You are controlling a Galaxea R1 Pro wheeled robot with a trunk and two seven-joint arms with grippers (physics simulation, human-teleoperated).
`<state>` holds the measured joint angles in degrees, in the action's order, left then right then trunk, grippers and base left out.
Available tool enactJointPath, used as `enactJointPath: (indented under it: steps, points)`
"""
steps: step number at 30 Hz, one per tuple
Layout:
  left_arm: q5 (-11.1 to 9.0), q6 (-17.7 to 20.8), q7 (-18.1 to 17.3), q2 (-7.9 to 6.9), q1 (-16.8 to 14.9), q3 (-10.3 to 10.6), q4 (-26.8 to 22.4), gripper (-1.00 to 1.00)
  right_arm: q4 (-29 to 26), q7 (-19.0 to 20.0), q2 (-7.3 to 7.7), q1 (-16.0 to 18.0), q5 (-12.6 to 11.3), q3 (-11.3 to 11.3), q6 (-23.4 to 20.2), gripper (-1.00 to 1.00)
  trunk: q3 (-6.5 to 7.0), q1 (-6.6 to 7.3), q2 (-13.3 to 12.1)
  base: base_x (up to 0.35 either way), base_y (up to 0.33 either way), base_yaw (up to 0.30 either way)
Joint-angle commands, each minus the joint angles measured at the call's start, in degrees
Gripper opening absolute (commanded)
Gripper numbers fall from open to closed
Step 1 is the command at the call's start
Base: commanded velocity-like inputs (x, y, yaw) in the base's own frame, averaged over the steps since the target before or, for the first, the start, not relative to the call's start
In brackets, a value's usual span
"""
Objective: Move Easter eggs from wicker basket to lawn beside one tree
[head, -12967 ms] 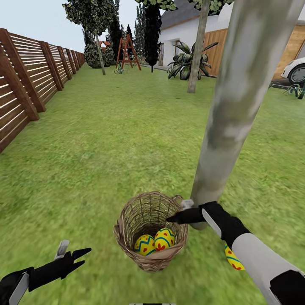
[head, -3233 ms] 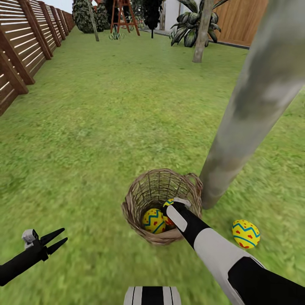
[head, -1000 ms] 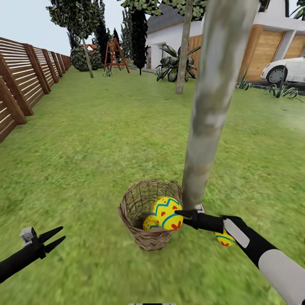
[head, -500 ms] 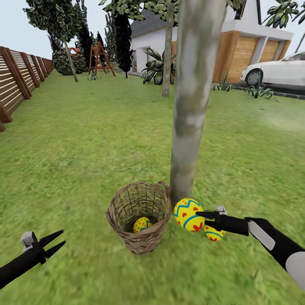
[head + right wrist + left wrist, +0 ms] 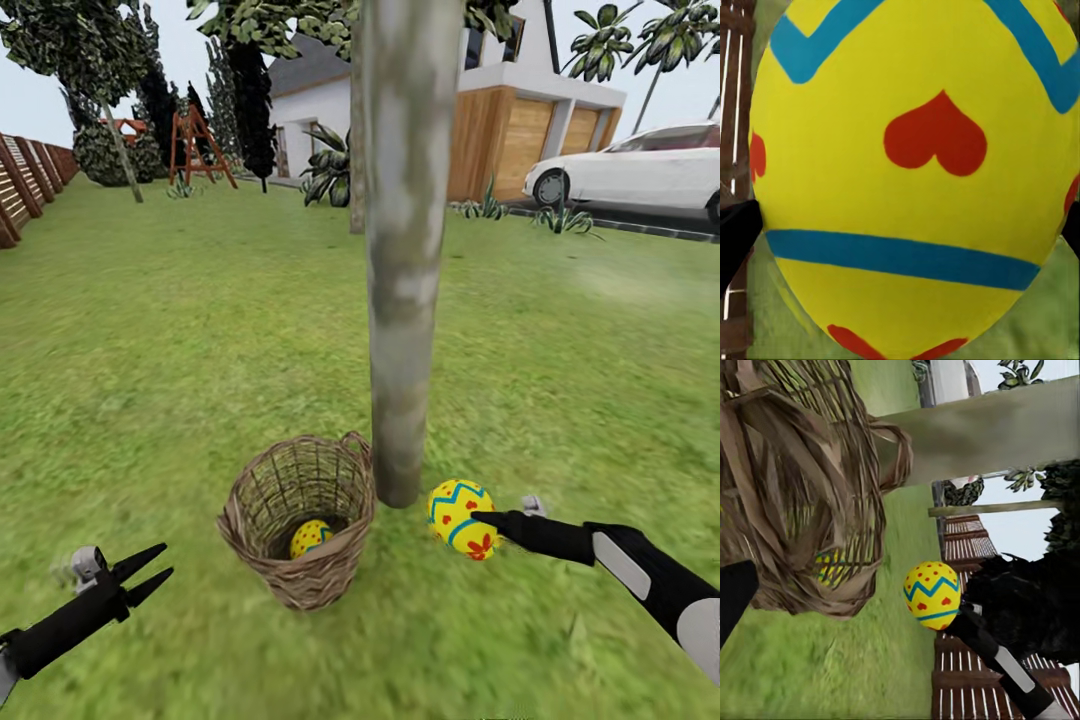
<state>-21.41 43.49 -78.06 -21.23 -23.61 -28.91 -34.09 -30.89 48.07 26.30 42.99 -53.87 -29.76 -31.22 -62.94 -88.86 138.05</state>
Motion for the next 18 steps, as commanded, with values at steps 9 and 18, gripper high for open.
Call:
enactJointPath:
  steps: [9,18]
  points:
    - [0.1,-1.0,0.0,3.52,0.0,0.0,0.0,1.00,4.9,-17.1,-0.06,0.1,-0.5,-0.3,12.2,-1.00,0.17,0.01,0.0,0.000,0.000,-0.269]
    - [0.2,-1.0,-0.1,7.46,0.0,0.2,-1.9,1.00,5.1,-16.5,-0.20,0.1,7.2,-0.2,12.4,-1.00,0.41,0.01,0.0,0.000,0.000,-0.249]
